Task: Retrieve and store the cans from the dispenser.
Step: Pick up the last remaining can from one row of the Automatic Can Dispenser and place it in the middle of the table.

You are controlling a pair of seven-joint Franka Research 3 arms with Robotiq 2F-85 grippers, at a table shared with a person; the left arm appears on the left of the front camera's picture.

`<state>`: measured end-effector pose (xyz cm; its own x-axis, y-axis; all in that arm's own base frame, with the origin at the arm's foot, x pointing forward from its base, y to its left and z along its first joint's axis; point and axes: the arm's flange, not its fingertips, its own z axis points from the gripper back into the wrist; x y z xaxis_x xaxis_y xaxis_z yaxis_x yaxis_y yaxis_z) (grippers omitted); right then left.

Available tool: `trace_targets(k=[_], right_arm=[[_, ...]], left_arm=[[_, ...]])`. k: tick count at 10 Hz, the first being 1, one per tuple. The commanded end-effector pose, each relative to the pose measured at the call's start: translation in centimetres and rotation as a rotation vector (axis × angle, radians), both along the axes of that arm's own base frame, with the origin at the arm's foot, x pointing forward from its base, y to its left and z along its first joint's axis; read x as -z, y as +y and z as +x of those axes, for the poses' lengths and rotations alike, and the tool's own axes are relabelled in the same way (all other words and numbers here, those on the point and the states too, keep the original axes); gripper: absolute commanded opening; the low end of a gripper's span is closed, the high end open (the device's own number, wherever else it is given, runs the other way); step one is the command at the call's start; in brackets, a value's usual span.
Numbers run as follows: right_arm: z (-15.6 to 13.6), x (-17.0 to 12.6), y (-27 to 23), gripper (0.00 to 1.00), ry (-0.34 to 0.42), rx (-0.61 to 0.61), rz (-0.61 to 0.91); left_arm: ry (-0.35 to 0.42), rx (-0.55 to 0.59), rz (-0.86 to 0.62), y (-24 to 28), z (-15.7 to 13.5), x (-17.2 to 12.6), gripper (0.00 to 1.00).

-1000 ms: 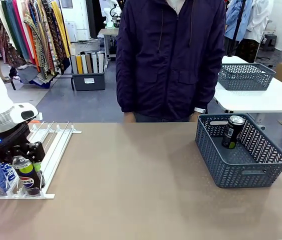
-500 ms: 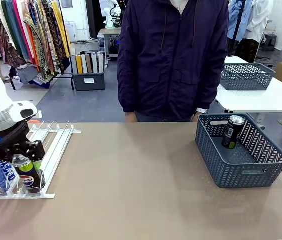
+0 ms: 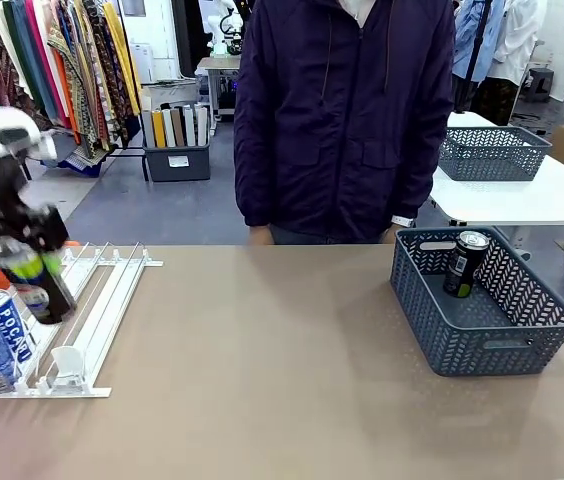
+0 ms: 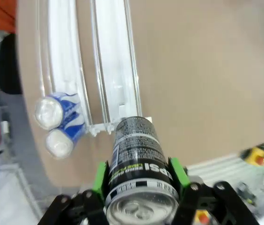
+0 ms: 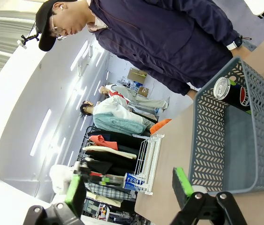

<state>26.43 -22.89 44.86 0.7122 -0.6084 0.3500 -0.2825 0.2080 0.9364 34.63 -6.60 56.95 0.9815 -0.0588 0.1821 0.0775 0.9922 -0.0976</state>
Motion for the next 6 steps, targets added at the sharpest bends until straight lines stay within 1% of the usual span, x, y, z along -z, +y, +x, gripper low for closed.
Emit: trace_targets(k=[1,2,3,4,6], right_arm=[[0.2,-0.7,0.1,1.0,-0.003,0.012,0.032],[0.2,-0.7,0.1,1.0,-0.003,0.012,0.032],[0.2,-0.7,0.1,1.0,-0.003,0.012,0.032],[0.2,-0.7,0.1,1.0,-0.003,0.012,0.032],[0.2,-0.7,0.1,1.0,-0.003,0.012,0.032]], left_arm=[[-0.04,-0.025,0.016,-0.2,-0.4,-5.1,0.0],[-0.073,-0.027,0.0,0.0,-0.9,-6.2,0.0],[-0.081,-0.037,-0.024,0.2,-1.3,-6.4,0.0],[-0.055,0.0,-0.006,-0.1,-1.7,-6.4,0.0],[-0.055,0.0,-0.006,-0.1,-1.7,-6.4,0.0]])
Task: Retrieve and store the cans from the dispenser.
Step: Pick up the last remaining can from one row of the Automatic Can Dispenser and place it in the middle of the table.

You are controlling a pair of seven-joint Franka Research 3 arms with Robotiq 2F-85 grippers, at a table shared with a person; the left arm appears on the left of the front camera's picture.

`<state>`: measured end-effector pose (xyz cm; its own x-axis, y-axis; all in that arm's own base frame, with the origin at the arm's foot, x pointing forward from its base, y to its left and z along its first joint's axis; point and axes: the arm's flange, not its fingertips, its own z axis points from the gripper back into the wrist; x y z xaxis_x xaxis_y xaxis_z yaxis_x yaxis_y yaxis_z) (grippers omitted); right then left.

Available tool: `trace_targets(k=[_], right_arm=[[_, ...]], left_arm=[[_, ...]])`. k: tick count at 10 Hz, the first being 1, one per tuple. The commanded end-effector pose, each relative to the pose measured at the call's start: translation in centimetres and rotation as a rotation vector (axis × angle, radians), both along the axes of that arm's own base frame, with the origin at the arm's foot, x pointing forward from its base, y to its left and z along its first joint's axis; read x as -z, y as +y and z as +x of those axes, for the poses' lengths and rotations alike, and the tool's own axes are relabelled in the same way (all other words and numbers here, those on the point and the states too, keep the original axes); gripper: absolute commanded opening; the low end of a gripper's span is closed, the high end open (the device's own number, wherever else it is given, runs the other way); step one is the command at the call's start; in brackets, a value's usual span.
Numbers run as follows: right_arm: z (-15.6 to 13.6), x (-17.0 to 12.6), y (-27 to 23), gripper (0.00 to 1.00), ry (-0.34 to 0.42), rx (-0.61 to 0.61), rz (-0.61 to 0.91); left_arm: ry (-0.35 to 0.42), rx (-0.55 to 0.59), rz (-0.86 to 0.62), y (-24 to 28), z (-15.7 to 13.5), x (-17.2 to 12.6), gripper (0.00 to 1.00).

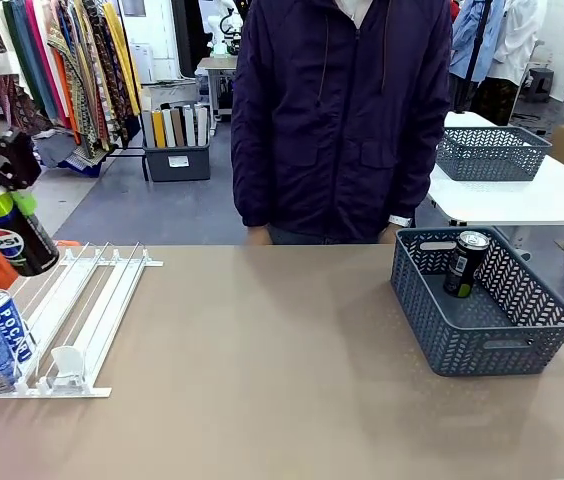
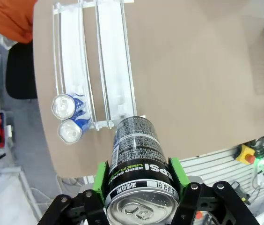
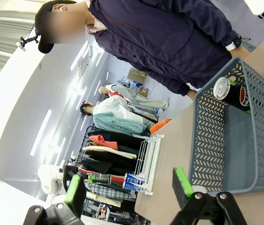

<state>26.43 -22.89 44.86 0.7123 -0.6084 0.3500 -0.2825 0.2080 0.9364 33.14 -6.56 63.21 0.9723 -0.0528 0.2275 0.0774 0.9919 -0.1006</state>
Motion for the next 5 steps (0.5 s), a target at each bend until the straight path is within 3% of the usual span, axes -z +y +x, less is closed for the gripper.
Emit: trace_targets(k=[1,3,5], right_arm=[[0.2,-0.7,0.1,1.0,-0.003,0.012,0.032],[0.2,-0.7,0.1,1.0,-0.003,0.012,0.032],[0.2,-0.7,0.1,1.0,-0.003,0.012,0.032]], left_arm=[[-0.008,0.005,0.001,-0.1,-0.2,-0.2,0.0],[0.004,0.0,0.0,0.0,0.0,0.2,0.0],[-0.024,0.066,0.01,-6.7,4.2,2.1,0.0]])
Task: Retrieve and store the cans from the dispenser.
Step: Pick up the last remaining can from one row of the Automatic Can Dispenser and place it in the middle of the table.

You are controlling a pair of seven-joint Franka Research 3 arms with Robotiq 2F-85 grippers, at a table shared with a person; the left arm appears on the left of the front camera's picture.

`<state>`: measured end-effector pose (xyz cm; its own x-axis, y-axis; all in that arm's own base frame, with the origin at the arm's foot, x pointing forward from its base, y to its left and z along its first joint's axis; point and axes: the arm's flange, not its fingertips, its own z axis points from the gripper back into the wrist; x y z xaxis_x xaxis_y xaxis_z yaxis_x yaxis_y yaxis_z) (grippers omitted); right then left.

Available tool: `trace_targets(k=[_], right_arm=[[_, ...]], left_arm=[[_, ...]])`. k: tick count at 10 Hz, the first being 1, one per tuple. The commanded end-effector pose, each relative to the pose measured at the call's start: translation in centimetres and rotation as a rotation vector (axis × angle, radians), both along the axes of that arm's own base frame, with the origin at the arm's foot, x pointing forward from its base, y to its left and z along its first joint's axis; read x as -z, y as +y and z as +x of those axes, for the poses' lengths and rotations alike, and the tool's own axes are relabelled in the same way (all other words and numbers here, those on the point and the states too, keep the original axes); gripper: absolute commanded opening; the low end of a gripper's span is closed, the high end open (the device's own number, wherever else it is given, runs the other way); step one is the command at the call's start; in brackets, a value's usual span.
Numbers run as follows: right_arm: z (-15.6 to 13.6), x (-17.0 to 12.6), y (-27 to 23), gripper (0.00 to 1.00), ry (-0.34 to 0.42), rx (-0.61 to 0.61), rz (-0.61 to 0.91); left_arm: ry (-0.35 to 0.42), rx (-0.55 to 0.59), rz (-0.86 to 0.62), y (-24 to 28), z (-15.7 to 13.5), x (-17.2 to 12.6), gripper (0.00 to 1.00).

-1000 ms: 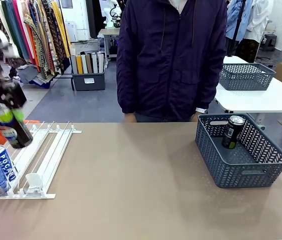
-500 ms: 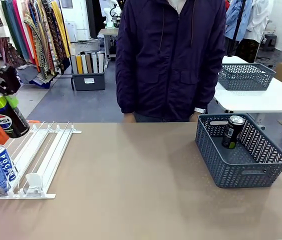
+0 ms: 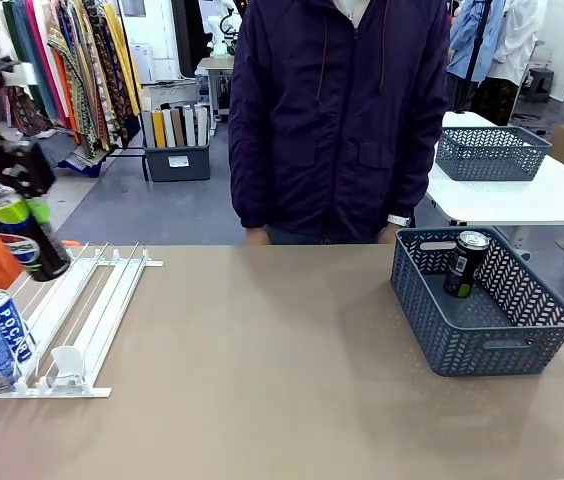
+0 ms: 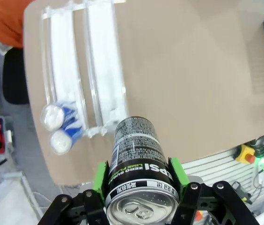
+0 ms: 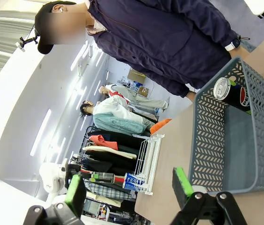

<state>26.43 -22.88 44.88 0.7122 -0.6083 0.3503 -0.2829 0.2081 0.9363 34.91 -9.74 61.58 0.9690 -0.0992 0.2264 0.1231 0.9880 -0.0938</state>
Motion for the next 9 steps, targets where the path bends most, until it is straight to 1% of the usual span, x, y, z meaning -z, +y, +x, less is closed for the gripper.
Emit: trace_targets(k=[1,2,3,4,5,6,7,8,9], right_arm=[[0.3,-0.7,0.1,1.0,-0.003,0.012,0.032],[0.3,-0.7,0.1,1.0,-0.003,0.012,0.032],[0.3,-0.7,0.1,1.0,-0.003,0.012,0.032],[0.3,-0.7,0.1,1.0,-0.003,0.012,0.032],[0.3,-0.7,0.1,1.0,-0.003,0.012,0.032],[0.3,-0.7,0.1,1.0,-0.003,0.012,0.032],[0.3,-0.7,0.1,1.0,-0.003,0.012,0.032],[0.3,-0.7,0.1,1.0,-0.003,0.012,0.032],[0.3,-0.7,0.1,1.0,-0.003,0.012,0.032]], left_arm=[[-0.043,0.075,0.002,-7.5,4.5,1.4,0.0],[-0.035,0.132,0.034,-12.5,6.8,3.4,0.0],[-0.027,0.18,0.037,-16.3,8.2,5.5,0.0],[-0.019,0.16,0.067,-19.3,9.7,8.2,0.0],[0.02,0.183,0.066,-22.1,10.9,10.6,0.0],[0.048,0.212,0.111,-25.1,11.9,13.2,0.0],[0.055,0.228,0.158,-26.8,12.7,15.1,0.0],[0.083,0.238,0.144,-27.5,13.3,16.4,0.0],[0.095,0.231,0.125,-27.6,13.7,17.1,0.0]])
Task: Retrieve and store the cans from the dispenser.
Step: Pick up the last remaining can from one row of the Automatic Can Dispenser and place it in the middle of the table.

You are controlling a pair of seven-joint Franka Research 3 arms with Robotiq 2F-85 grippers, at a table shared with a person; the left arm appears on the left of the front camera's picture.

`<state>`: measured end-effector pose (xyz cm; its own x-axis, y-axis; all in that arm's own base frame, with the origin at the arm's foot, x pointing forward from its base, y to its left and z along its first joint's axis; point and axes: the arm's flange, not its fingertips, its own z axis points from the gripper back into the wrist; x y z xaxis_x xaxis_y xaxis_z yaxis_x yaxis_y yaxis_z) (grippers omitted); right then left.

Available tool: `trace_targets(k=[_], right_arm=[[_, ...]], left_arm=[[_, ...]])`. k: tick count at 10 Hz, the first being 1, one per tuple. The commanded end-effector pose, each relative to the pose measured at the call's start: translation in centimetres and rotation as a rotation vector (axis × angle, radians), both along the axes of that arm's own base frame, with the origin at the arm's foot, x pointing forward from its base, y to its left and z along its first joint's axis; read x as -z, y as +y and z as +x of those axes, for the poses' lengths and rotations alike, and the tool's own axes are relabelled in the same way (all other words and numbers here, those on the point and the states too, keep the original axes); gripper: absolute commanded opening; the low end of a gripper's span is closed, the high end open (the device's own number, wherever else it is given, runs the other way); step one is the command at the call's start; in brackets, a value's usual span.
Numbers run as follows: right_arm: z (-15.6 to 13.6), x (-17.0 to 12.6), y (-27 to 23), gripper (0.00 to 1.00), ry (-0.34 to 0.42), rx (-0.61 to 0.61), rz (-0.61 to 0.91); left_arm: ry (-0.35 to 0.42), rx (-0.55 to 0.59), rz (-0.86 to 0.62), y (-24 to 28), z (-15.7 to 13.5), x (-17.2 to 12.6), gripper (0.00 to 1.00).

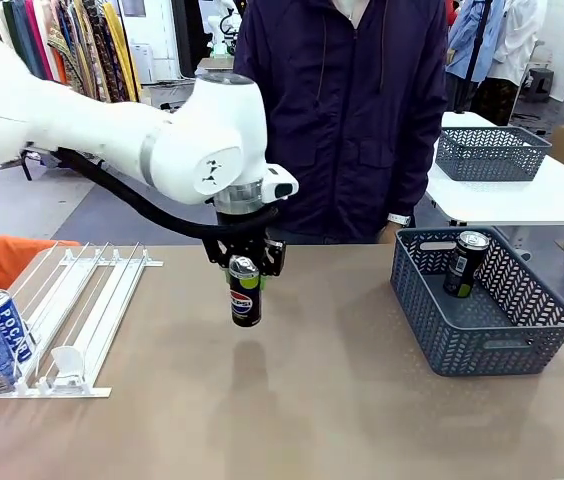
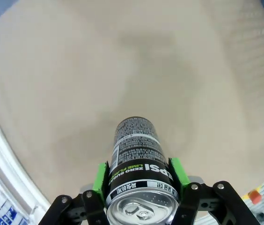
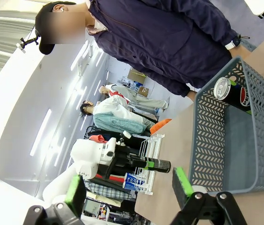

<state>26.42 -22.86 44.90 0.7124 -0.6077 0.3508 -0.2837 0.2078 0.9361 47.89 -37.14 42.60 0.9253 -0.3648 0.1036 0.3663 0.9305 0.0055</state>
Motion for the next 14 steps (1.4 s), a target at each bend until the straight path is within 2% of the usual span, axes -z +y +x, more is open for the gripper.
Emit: trace_targets(k=[1,3,5,9,10,11,12,13,14], right_arm=[[0.3,-0.6,0.1,1.0,-0.002,0.013,0.032],[0.3,-0.6,0.1,1.0,-0.002,0.013,0.032],[0.3,-0.6,0.1,1.0,-0.002,0.013,0.032],[0.3,-0.6,0.1,1.0,-0.002,0.013,0.032],[0.3,-0.6,0.1,1.0,-0.002,0.013,0.032],[0.3,-0.6,0.1,1.0,-0.002,0.013,0.032],[0.3,-0.6,0.1,1.0,-0.002,0.013,0.032],[0.3,-0.6,0.1,1.0,-0.002,0.013,0.032],[0.3,-0.6,0.1,1.0,-0.002,0.013,0.032]], left_arm=[[0.014,-0.021,-0.048,-0.5,1.1,-1.1,0.0],[0.069,0.0,-0.096,-0.9,1.4,0.7,0.0],[0.072,0.031,-0.085,-1.2,1.6,1.9,0.0],[0.063,0.086,-0.064,-1.6,1.2,2.4,0.0],[0.071,0.1,-0.048,-1.7,1.1,2.5,0.3],[0.061,0.107,-0.038,-1.7,1.0,2.4,0.86],[0.049,0.106,-0.033,-1.7,0.9,2.2,1.0],[0.035,0.107,-0.017,-1.6,0.6,1.6,1.0],[-0.009,0.119,-0.018,-1.0,-0.1,-0.1,1.0]])
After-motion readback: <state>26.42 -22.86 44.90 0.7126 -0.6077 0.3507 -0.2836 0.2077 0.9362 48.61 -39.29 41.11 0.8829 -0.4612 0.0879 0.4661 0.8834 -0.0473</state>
